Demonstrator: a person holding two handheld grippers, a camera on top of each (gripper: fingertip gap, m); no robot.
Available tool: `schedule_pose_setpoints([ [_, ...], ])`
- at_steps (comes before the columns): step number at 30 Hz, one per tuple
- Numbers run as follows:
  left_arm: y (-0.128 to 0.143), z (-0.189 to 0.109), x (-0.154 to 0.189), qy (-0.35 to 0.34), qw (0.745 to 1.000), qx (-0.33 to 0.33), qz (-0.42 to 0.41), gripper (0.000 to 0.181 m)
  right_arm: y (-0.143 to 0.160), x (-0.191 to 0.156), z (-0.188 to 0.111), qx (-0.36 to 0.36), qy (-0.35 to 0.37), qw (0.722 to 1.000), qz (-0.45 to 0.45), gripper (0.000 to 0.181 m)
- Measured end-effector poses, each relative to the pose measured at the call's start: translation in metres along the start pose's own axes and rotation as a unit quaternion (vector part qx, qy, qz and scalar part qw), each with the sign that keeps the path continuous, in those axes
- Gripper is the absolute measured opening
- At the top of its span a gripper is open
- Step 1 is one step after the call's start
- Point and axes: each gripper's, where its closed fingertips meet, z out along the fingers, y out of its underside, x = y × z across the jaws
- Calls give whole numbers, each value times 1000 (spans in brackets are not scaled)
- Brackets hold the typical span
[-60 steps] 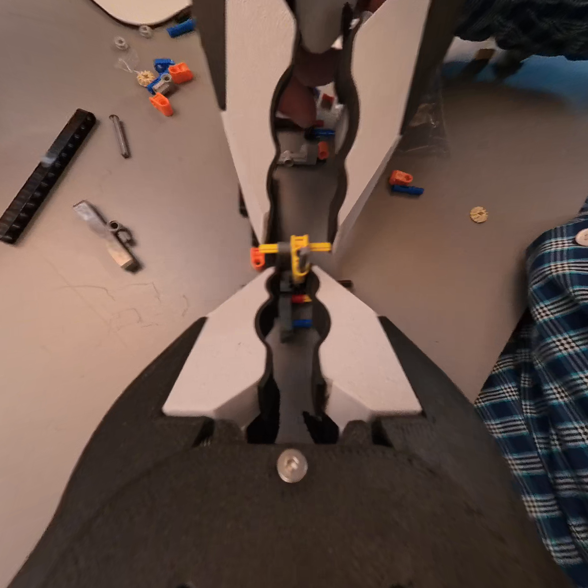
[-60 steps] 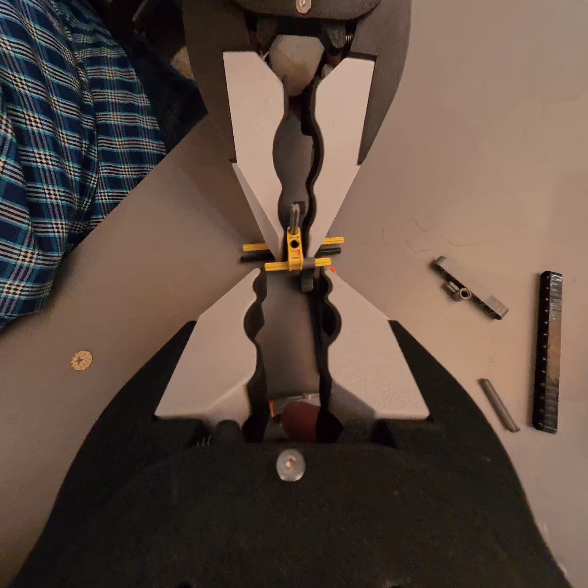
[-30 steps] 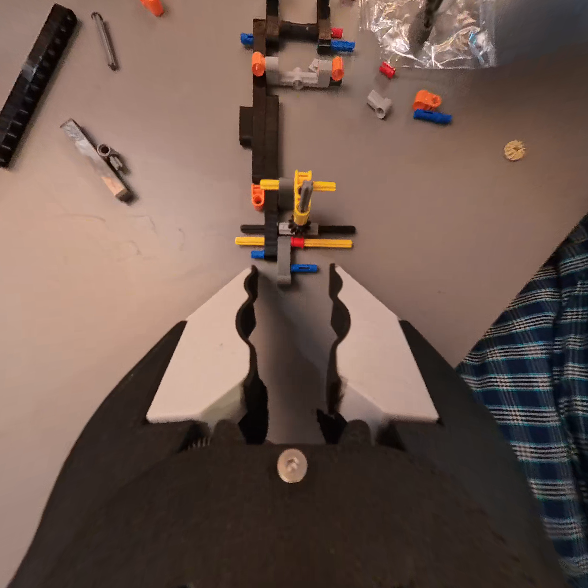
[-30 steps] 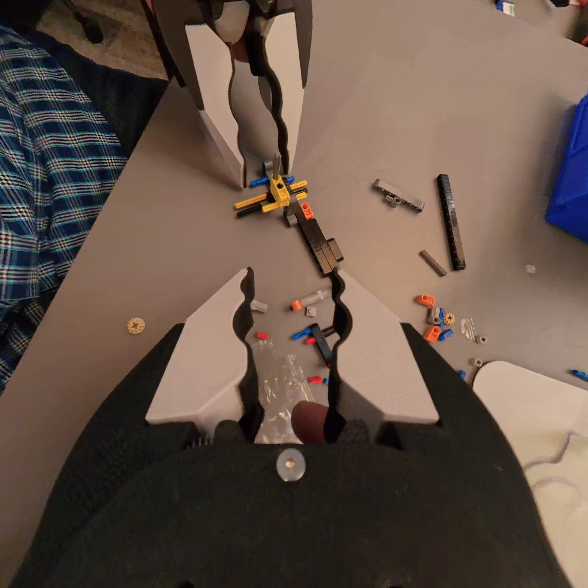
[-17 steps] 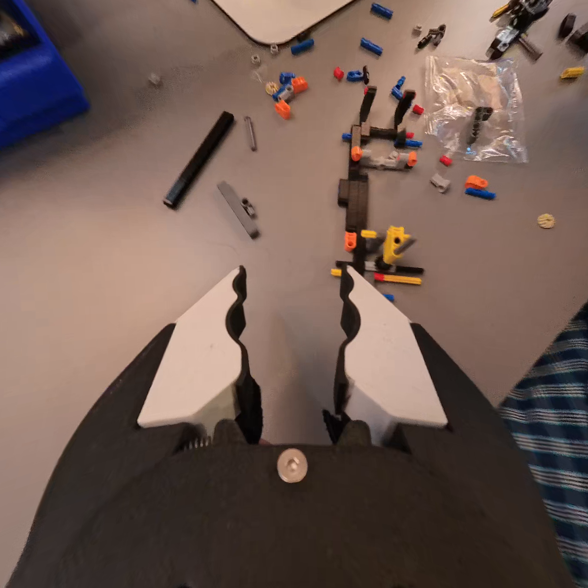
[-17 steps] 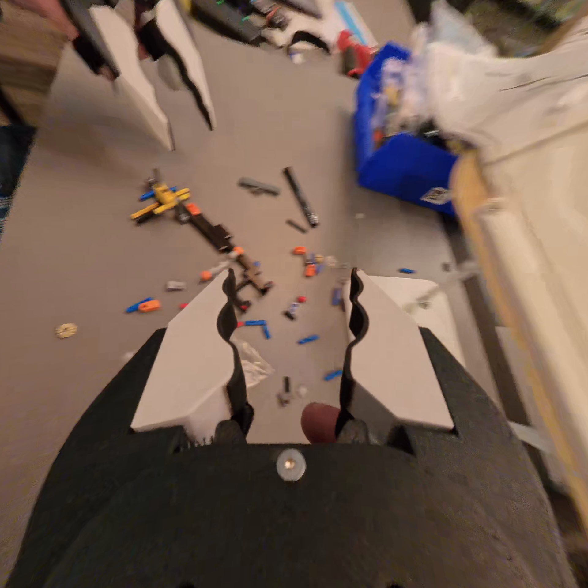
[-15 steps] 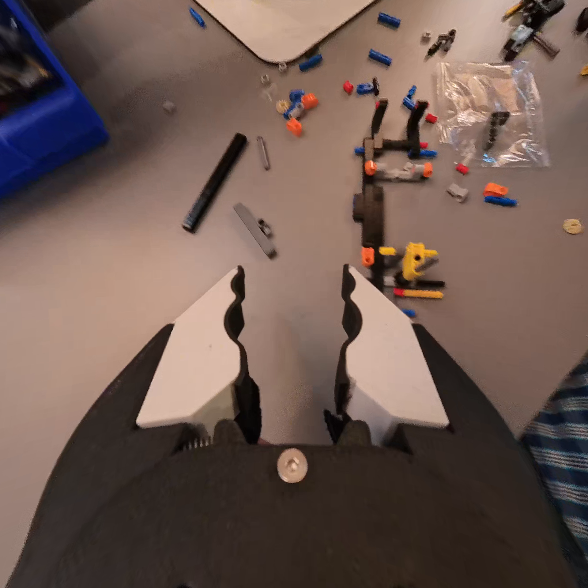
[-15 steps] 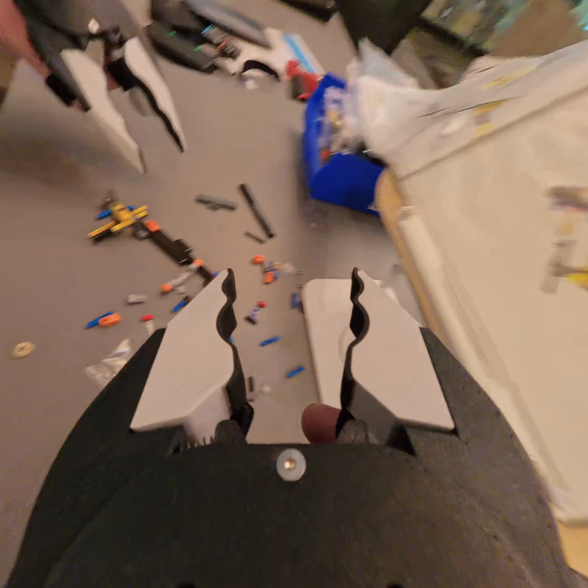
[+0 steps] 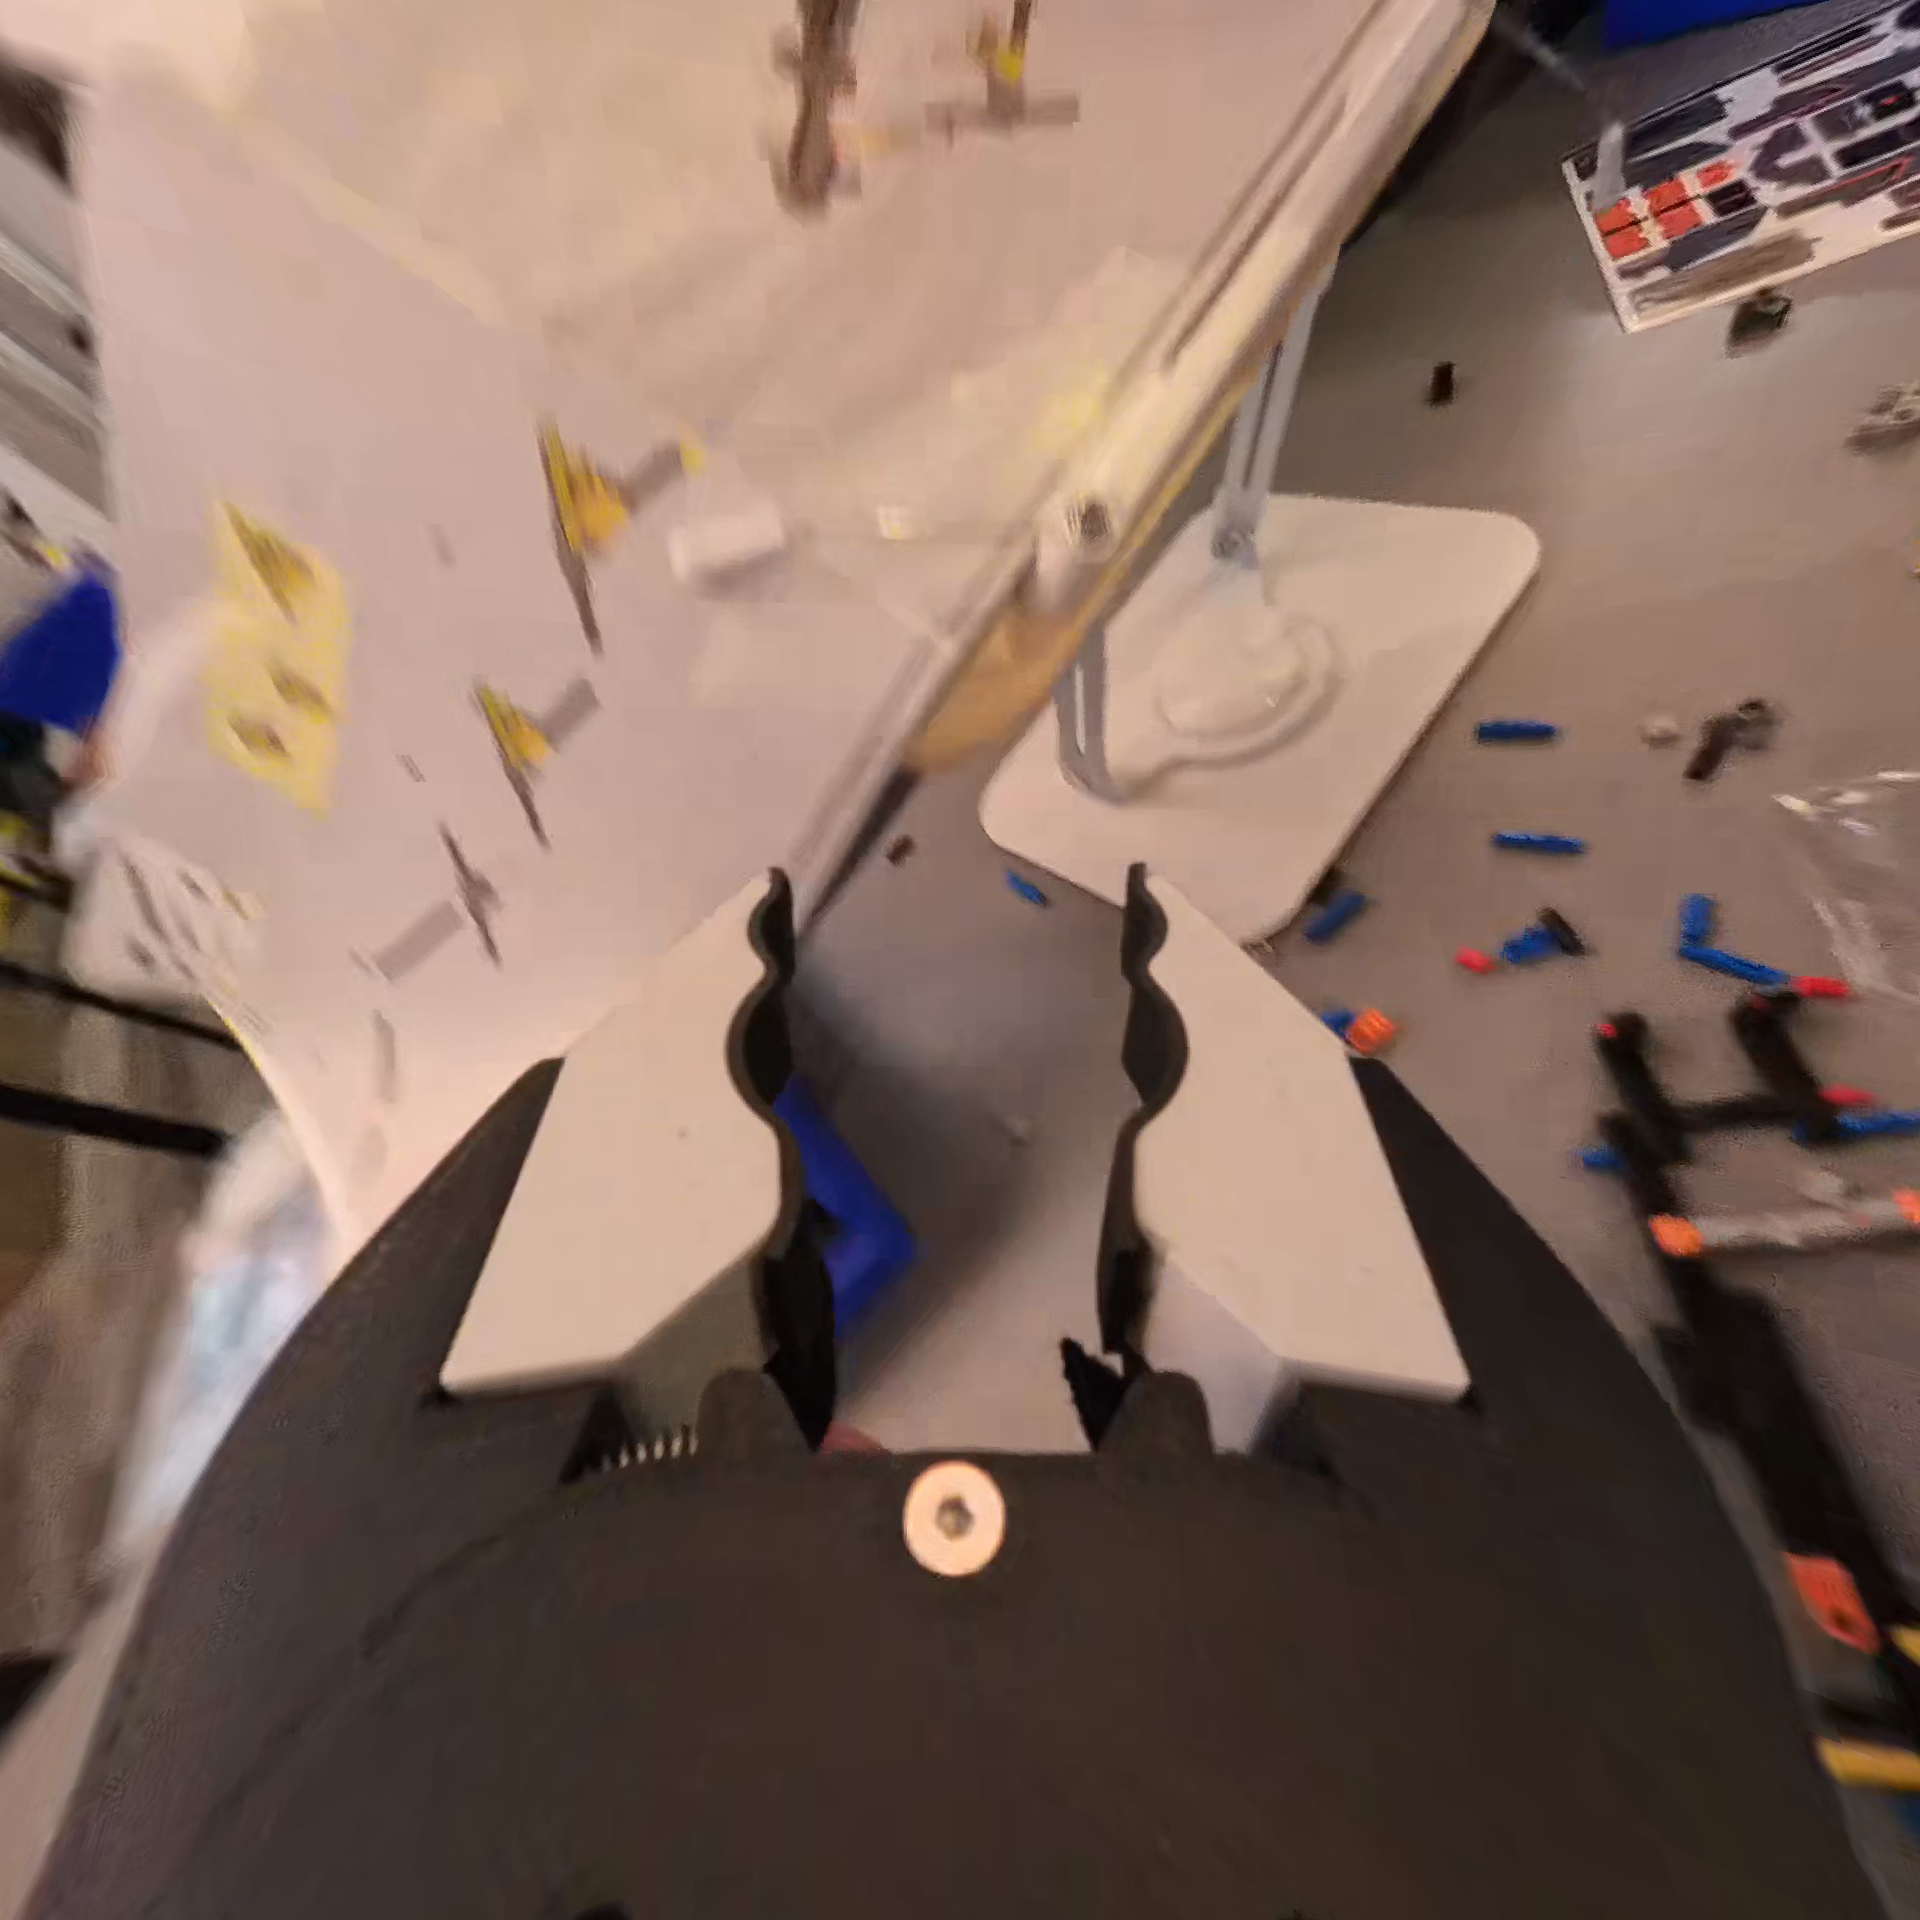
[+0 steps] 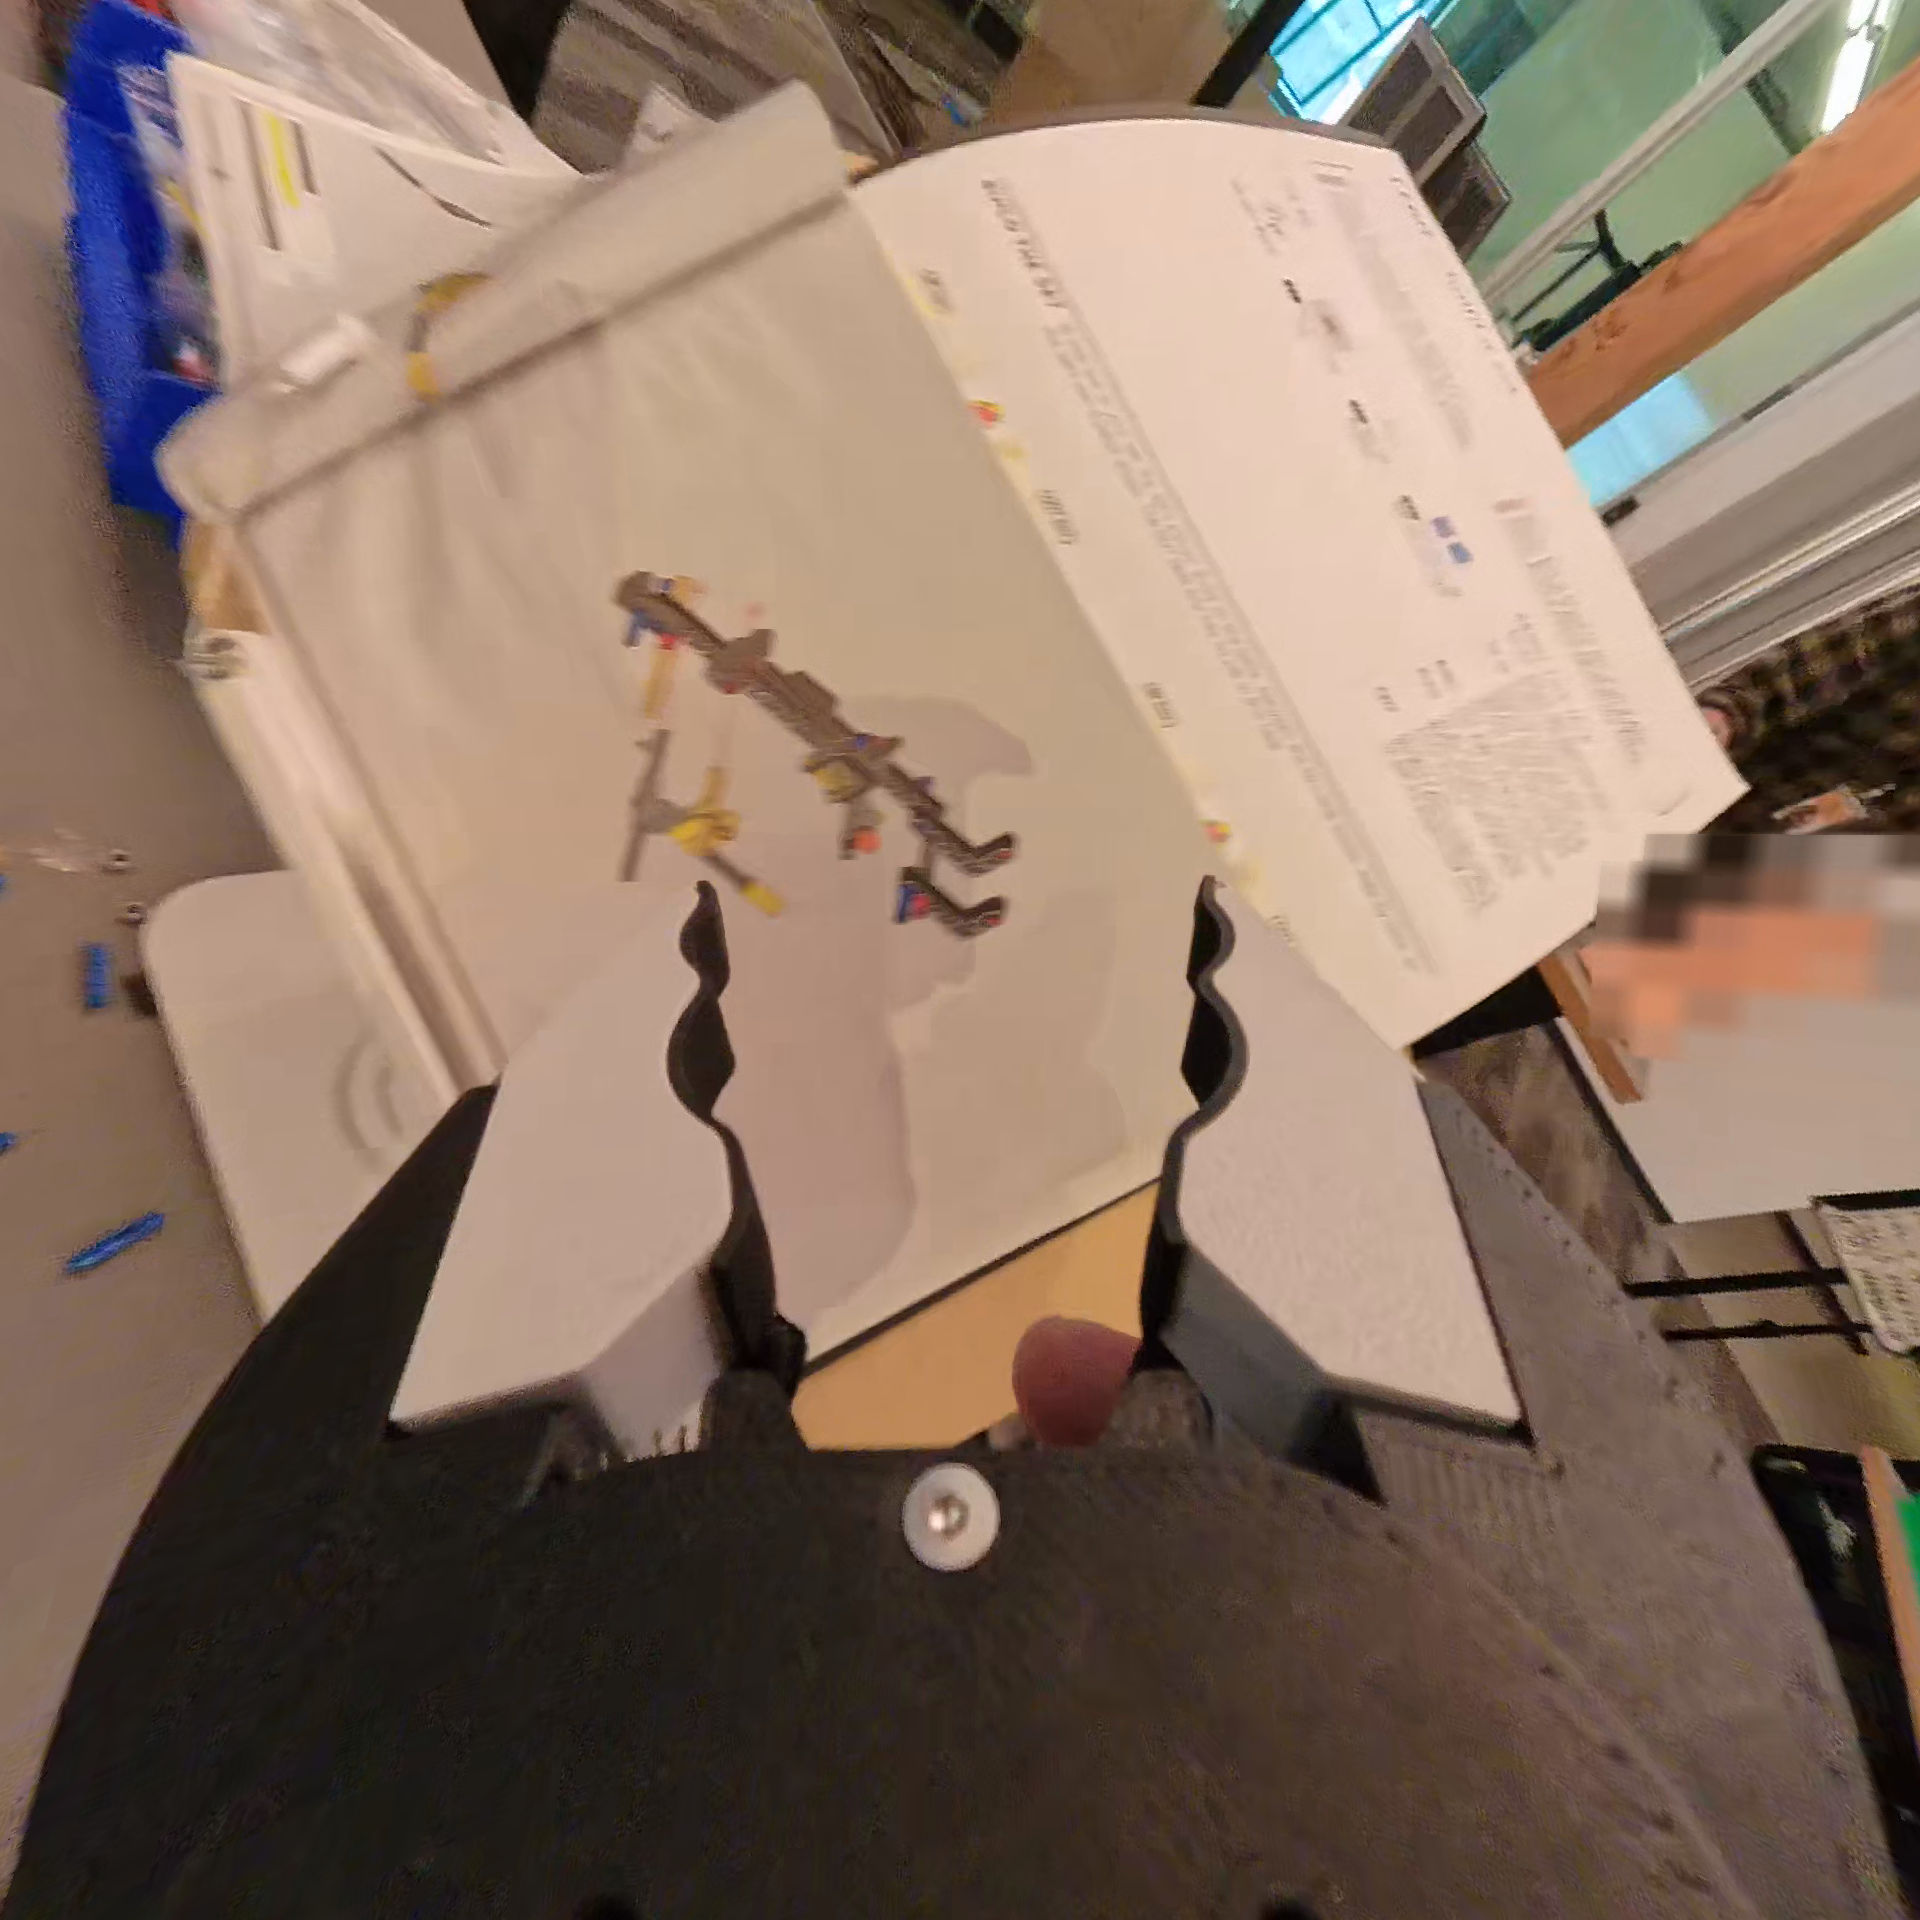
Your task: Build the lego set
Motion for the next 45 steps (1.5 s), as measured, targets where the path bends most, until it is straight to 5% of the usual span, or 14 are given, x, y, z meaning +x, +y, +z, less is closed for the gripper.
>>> schedule_pose_setpoints([
  [5, -55, 30, -22, -21, 991, 5, 135, 45, 8, 31, 29, -30, 0, 1000, -7, 84],
  [11, -44, 62, -16, 21, 975, -57, 213, 37, 21, 36, 50, -66, -24, 997, -21, 78],
  [16, -45, 62, -16, 28, 977, -50, 205, 15, 26, 32, 55, -68, -41, 997, -16, 71],
  [34, -15, 45, 11, 2, 991, -43, 127, 7, 24, 39, 51, -58, -19, 997, -46, 54],
  [40, -66, 24, 1, -10, 992, 19, 125, 12, 24, 42, 49, -54, -11, 997, -58, 48],
  [45, -102, 48, -1, -7, 988, 22, 151, 18, 23, 44, 48, -48, -8, 997, -59, 46],
])
